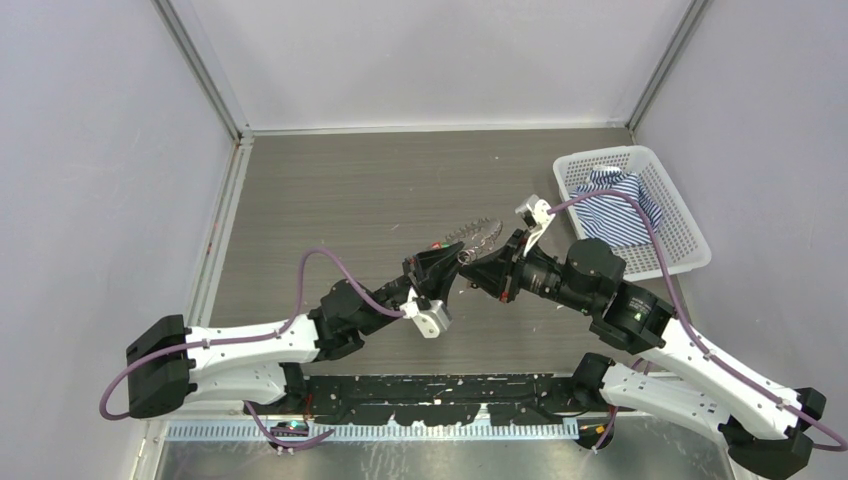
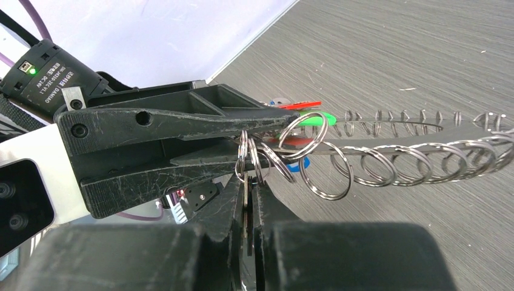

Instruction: Remove the keys from the keyring

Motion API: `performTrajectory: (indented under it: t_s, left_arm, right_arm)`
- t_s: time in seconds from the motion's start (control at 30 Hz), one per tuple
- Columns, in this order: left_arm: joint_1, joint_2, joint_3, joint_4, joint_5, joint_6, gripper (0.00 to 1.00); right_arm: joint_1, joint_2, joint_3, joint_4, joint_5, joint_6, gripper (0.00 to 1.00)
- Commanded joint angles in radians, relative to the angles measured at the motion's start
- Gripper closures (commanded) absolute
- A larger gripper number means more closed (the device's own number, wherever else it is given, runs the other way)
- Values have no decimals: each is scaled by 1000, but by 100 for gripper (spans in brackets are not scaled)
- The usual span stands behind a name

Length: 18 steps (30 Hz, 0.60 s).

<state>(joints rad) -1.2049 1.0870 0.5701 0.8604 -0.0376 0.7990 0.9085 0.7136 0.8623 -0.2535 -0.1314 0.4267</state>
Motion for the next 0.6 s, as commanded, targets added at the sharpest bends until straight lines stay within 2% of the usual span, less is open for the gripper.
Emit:
performTrajectory:
  t_s: [0.0, 0.57]
  left_arm:
    - [-12, -5, 14, 76, 0, 25, 100]
    - [-12, -29, -2, 106, -16, 26, 100]
  right_arm:
    - [-3, -9, 61, 21, 55, 1, 92]
    - [-2, 28, 163, -185, 22, -100, 94]
